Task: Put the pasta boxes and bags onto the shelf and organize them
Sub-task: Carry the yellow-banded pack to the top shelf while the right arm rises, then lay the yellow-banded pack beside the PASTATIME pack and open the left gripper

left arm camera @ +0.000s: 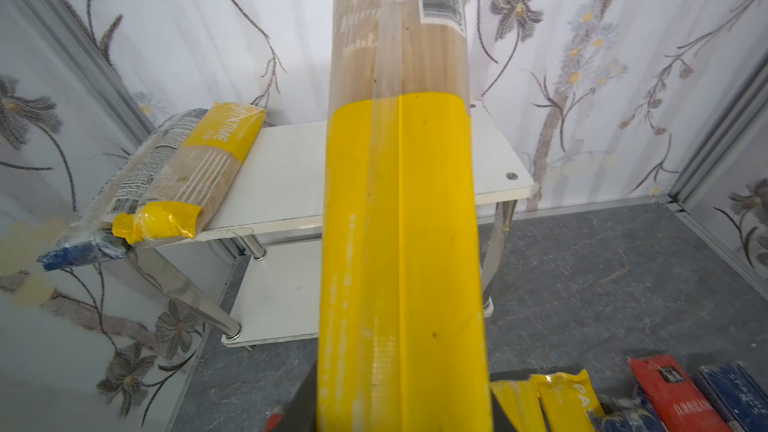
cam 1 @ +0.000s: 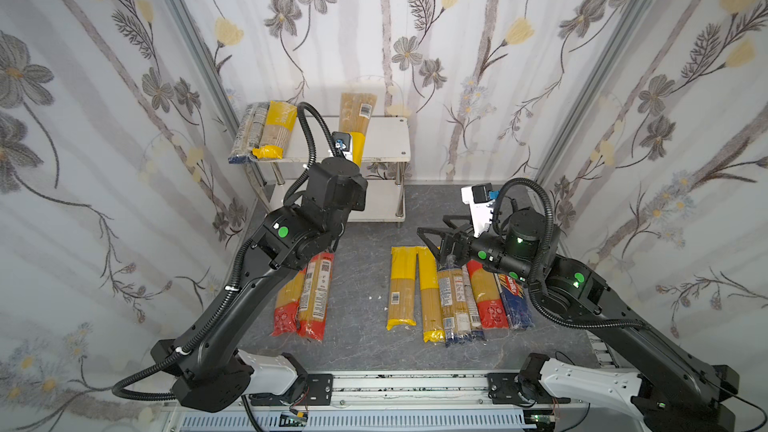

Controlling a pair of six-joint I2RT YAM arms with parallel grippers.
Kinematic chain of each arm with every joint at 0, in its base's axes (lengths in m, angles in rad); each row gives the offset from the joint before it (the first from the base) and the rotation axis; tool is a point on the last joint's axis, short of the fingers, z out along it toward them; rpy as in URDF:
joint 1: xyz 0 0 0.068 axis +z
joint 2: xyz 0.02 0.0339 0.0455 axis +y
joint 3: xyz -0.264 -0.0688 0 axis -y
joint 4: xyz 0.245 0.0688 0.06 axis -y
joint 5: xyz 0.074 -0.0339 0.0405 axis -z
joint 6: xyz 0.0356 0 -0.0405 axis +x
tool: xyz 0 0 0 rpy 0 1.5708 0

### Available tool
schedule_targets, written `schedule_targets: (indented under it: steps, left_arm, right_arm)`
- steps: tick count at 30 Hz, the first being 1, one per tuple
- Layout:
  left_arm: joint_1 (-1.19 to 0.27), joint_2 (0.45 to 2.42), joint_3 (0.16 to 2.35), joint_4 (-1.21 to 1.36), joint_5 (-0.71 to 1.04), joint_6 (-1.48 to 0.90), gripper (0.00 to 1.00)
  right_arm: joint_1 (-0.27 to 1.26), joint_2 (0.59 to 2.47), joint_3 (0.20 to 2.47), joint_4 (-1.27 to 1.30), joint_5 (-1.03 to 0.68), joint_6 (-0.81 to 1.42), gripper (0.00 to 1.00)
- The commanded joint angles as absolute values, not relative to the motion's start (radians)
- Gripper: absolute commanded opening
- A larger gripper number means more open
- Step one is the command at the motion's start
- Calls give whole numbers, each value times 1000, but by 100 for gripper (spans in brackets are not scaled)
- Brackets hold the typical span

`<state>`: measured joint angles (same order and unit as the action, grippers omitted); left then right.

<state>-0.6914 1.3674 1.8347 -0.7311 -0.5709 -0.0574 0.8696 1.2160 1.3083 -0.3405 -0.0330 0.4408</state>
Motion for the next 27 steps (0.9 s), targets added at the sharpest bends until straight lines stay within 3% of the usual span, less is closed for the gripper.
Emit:
schedule_targets:
  steps: [1, 14, 27]
  left_arm:
    - [-608, 1417, 1902, -615, -489, -1, 0]
    - [-226, 1685, 2130, -603, -183, 36, 0]
    - [-102, 1912, 2274, -601, -102, 48, 0]
  right_arm:
    - [856, 1263, 1363, -353, -61, 406, 100]
    - [713, 1513, 1615, -399, -196, 377, 100]
    - [704, 1766, 1912, -486, -267, 323, 100]
